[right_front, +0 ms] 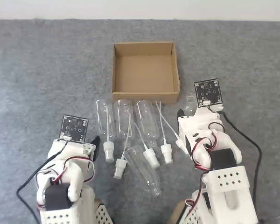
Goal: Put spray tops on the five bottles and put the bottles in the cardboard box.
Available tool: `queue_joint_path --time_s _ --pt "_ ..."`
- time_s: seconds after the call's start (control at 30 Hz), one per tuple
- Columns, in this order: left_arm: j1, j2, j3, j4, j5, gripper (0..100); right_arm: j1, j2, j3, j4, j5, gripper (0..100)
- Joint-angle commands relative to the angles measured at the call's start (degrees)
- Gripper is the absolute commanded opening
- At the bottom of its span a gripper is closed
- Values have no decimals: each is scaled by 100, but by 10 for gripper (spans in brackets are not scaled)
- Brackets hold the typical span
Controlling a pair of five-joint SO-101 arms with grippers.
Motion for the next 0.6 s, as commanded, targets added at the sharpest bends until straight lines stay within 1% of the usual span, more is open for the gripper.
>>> queue_joint_path --time_s 0.0,0.2,0.33,0.47,0.57 --pt "35 -114 -365 0 -97 286 101 -180 -44 -119 -62 139" --pt "35 -97 -743 229 -475 287 101 -145 -44 -119 -44 139" --pt "35 53 -787 255 -677 287 101 -145 -44 -119 -44 139" --pt "44 949 -1015 237 -897 287 101 -145 -44 -127 -35 139" --pt "343 1881 -1393 246 -941 287 101 -145 -44 -127 -35 139"
